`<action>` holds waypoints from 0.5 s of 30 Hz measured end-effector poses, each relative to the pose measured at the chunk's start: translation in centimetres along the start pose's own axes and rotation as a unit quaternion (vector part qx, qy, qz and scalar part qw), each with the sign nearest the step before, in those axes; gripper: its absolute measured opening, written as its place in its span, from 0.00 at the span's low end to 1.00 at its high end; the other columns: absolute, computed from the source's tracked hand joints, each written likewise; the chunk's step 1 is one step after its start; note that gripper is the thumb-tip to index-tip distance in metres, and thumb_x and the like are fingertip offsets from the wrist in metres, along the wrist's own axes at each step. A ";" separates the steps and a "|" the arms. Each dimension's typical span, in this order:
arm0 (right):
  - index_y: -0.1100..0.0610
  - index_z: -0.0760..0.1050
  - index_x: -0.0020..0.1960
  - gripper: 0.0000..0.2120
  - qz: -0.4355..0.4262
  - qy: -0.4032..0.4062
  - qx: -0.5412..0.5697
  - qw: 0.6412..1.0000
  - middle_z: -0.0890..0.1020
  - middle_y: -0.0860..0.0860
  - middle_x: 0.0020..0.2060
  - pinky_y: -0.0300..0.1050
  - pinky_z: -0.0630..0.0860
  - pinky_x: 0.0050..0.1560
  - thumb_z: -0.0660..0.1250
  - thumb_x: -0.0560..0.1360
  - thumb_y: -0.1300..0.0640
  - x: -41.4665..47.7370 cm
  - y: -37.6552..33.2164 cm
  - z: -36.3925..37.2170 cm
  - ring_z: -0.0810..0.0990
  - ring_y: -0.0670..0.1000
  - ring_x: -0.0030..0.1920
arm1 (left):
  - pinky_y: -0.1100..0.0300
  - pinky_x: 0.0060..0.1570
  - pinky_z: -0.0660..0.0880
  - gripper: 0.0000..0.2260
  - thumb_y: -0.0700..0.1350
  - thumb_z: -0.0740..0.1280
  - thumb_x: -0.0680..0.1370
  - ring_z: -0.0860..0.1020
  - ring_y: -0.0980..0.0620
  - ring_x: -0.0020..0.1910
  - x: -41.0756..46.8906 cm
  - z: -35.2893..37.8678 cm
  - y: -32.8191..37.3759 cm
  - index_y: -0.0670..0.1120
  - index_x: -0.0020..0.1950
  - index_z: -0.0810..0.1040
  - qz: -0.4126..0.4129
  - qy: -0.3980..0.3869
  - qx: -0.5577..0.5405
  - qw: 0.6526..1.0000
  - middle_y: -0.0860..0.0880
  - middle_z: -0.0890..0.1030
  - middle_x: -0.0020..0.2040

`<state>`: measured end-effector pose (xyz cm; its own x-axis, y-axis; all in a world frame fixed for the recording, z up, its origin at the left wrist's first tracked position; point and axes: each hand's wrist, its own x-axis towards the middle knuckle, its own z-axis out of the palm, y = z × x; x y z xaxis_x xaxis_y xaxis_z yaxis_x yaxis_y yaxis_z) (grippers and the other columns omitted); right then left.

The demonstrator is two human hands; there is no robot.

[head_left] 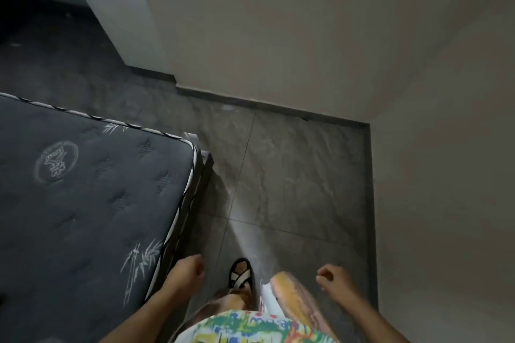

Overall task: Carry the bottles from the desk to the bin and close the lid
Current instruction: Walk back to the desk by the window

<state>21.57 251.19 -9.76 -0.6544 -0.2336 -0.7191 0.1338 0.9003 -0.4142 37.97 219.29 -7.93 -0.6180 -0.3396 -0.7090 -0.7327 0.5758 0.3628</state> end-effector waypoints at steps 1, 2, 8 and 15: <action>0.50 0.71 0.32 0.15 0.009 0.001 0.000 1.000 0.78 0.55 0.34 0.52 0.77 0.47 0.69 0.71 0.66 1.1 -0.3 -0.7 0.78 0.53 0.40 | 0.54 0.44 0.74 0.03 0.42 0.64 0.74 0.80 0.47 0.46 1.6 -1.6 1.2 0.48 0.40 0.72 0.012 0.010 -0.003 1.000 0.49 0.79 0.42; 0.50 0.70 0.31 0.16 0.019 0.002 0.002 1.000 0.77 0.53 0.33 0.53 0.77 0.47 0.69 0.71 0.66 2.1 -0.6 -1.5 0.78 0.53 0.40 | 0.54 0.45 0.74 0.03 0.42 0.64 0.73 0.80 0.47 0.46 3.0 -3.2 2.4 0.48 0.40 0.72 0.023 0.018 -0.008 1.000 0.48 0.79 0.42; 0.50 0.71 0.29 0.16 0.066 -0.005 -0.016 0.998 0.78 0.53 0.32 0.51 0.78 0.46 0.71 0.70 0.64 9.7 -3.3 -6.3 0.78 0.52 0.37 | 0.59 0.46 0.73 0.05 0.41 0.64 0.73 0.80 0.49 0.48 11.9 -10.4 9.7 0.51 0.41 0.72 0.062 0.032 -0.032 0.997 0.46 0.83 0.48; 0.52 0.70 0.29 0.16 0.034 -0.022 -0.029 0.999 0.76 0.52 0.28 0.42 0.72 0.37 0.70 0.70 0.66 21.3 -11.1 -13.9 0.77 0.50 0.31 | 0.55 0.48 0.74 0.03 0.40 0.64 0.72 0.80 0.46 0.49 21.2 -17.0 14.3 0.48 0.41 0.75 0.021 0.039 -0.041 0.998 0.47 0.82 0.45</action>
<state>-4.23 241.34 -12.76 -0.6121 -0.1853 -0.7688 0.1324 0.9344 -0.3307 9.59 207.72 -7.49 -0.6665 -0.3759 -0.6437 -0.7248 0.5287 0.4417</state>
